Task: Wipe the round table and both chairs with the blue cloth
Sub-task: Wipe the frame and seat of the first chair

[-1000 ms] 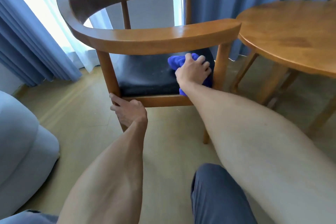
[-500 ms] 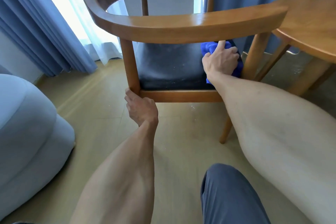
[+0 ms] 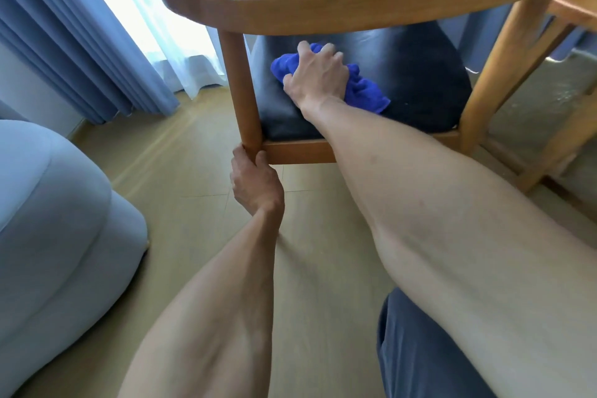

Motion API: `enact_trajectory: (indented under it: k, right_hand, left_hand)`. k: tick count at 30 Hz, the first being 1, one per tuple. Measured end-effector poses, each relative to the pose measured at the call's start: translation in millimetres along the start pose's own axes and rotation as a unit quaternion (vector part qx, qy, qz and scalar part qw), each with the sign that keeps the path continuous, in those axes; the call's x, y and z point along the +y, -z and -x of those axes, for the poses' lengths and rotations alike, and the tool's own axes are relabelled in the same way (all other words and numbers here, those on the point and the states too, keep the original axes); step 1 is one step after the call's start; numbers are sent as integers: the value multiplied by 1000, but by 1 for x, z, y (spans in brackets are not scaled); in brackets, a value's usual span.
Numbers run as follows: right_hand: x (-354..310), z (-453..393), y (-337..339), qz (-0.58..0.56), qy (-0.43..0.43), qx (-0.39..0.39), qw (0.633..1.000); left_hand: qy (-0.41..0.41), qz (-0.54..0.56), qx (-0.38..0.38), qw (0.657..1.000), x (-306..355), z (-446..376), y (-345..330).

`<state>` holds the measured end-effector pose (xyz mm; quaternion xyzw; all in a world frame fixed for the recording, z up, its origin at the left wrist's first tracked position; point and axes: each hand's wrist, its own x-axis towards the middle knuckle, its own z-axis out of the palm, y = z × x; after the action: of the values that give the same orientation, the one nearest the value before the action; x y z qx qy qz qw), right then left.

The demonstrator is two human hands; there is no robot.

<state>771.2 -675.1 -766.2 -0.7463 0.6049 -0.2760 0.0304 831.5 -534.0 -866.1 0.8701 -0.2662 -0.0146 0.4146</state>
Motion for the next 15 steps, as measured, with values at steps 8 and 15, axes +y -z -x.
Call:
enact_trajectory:
  k: [8, 15]
  right_hand:
    - [28, 16, 23, -28, -30, 14, 999]
    - [93, 34, 46, -34, -135, 141, 980]
  left_hand:
    - [115, -29, -35, 992, 18, 16, -11]
    - [138, 9, -41, 990, 30, 30, -20]
